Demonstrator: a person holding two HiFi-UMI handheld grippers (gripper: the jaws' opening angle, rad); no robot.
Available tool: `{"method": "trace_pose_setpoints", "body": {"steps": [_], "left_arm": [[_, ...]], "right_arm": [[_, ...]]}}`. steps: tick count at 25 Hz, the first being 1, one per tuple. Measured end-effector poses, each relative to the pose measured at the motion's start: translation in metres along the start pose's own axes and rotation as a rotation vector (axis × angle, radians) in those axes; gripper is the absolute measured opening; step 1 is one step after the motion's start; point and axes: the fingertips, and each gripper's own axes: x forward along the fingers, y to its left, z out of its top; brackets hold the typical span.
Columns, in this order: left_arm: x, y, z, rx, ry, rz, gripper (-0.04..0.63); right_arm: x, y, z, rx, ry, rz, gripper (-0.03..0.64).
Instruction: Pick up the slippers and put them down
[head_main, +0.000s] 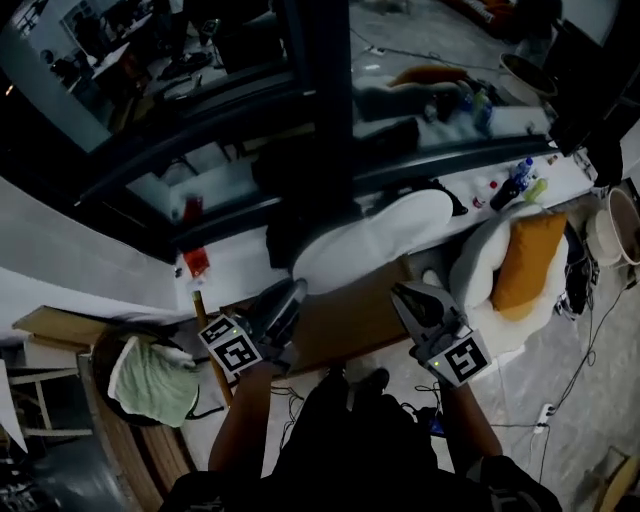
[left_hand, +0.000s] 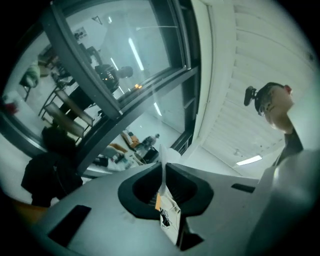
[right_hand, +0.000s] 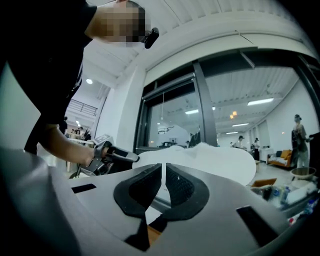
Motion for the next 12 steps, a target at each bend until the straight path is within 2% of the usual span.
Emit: {"method": "trace_pose_setpoints", "body": {"steps": [4,6,12], "left_arm": [[0.005,0.038,-0.041,-0.046,0.068,0.029,0.032],[0.004,0.061,-0.06,-0.079,0.09,0.04,0.032],[-0.02,0.103,-0.152,-0.224,0.168,0.124,0.032]], "right_arm": [[-0.006,-0.01,-0.057,0.072,0.025,-0.032,0.026],[-0.004,-0.013,-0.094,0.101,0.075,-0.042,0.026],[-0.032,-0.006,-0.184,0.209,0.199,-0.064,0.026]]}}
